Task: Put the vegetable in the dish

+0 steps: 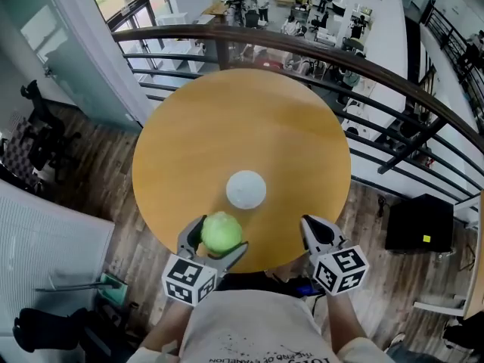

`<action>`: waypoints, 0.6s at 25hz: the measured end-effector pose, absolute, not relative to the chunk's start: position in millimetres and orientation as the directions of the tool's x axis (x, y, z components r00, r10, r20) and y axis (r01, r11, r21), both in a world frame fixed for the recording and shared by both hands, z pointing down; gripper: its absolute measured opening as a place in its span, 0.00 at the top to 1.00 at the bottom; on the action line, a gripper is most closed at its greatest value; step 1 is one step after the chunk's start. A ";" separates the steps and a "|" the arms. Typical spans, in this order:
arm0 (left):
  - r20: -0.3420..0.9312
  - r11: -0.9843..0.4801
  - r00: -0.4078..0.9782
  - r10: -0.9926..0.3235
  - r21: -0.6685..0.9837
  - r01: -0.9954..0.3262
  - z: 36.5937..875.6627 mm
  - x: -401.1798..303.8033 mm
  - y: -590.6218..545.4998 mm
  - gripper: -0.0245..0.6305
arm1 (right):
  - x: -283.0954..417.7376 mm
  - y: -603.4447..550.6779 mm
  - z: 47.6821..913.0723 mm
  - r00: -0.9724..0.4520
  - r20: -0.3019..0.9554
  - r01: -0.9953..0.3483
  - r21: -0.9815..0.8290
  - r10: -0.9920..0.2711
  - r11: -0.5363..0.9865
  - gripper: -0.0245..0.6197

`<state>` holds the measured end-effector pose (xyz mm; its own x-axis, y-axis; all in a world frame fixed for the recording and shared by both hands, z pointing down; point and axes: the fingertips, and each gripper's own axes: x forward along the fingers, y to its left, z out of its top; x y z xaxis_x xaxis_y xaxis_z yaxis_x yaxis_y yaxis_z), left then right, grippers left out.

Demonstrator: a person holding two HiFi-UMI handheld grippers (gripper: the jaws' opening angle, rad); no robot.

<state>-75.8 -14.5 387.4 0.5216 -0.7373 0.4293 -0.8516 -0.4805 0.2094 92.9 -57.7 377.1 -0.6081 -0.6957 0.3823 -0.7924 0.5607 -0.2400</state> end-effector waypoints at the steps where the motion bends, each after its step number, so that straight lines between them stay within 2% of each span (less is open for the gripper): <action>1: 0.433 -0.484 0.526 -0.732 0.211 -0.849 388.6 -77.8 -16.3 0.22 | 91.5 -58.8 376.7 -0.601 0.385 -0.797 -0.235 -0.700 0.556 0.92; 15: 0.452 -0.529 0.561 -0.694 0.208 -0.823 397.9 -84.9 -43.2 0.22 | 86.7 -76.2 385.1 -0.562 0.403 -0.826 -0.231 -0.722 0.514 0.92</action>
